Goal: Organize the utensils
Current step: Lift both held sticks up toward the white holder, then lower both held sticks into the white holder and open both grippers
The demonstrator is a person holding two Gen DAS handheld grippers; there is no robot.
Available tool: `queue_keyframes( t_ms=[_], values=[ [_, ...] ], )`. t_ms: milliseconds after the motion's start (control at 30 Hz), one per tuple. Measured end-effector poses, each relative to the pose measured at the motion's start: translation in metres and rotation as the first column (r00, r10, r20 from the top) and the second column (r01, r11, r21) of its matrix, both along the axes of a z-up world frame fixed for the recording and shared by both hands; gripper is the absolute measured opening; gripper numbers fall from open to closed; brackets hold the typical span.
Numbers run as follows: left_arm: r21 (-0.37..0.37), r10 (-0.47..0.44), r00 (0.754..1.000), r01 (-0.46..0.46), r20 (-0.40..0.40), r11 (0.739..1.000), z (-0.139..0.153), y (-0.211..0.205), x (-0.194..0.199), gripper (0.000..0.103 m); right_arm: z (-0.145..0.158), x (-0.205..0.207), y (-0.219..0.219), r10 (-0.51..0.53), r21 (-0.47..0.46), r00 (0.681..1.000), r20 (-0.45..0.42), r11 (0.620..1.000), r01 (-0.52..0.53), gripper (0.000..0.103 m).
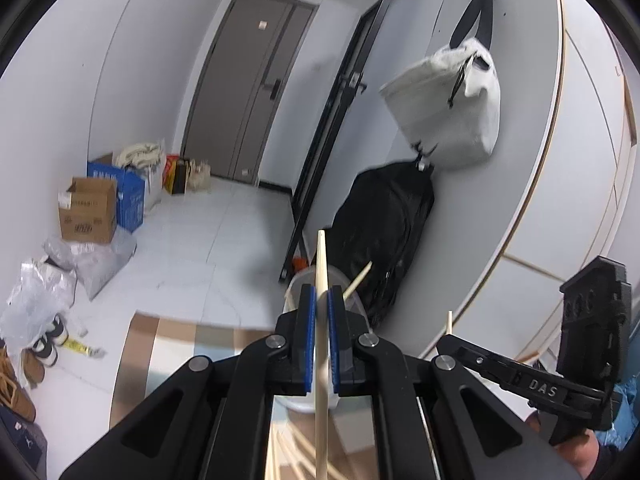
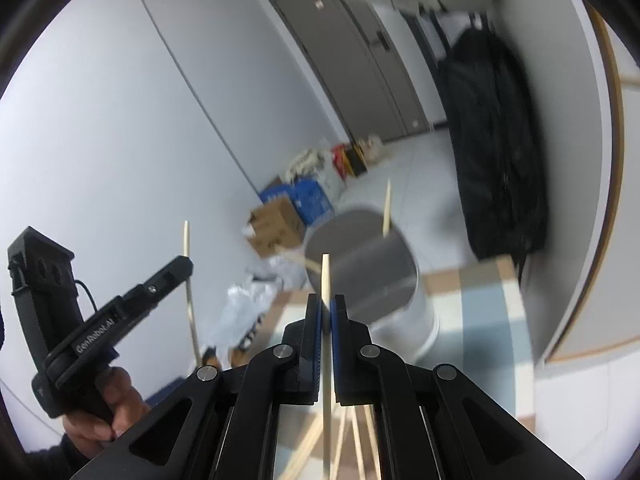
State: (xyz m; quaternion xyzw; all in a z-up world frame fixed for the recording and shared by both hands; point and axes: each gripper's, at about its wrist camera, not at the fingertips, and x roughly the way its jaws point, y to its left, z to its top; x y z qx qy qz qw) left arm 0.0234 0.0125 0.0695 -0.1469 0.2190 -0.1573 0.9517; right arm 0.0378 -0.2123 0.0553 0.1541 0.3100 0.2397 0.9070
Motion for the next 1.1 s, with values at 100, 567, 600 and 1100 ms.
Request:
queue_keyframes(
  t_ms=[100, 567, 600, 1100],
  values=[
    [-0.010, 0.032, 0.999, -0.031, 0.016, 0.999, 0.011, -0.003, 0.013, 0.002, 0.019, 0.008, -0.002, -0.010, 0.013, 0.999, 0.049, 1.000, 0.009, 0.004],
    [-0.054, 0.142, 0.988, -0.138, 0.068, 0.989, 0.035, -0.002, 0.075, 0.002, 0.082, 0.083, -0.001, -0.035, 0.031, 0.978, 0.207, 0.999, 0.029, 0.004],
    [-0.057, 0.148, 0.986, -0.144, 0.072, 0.988, 0.036, -0.001, 0.080, 0.002, 0.085, 0.089, 0.000, -0.034, 0.030, 0.977, 0.212, 0.999, 0.028, 0.004],
    [-0.012, 0.179, 0.977, -0.179, 0.117, 0.984, 0.015, -0.007, 0.125, 0.002, 0.073, 0.160, 0.022, -0.100, 0.015, 0.962, 0.255, 0.995, 0.099, 0.004]
  ],
)
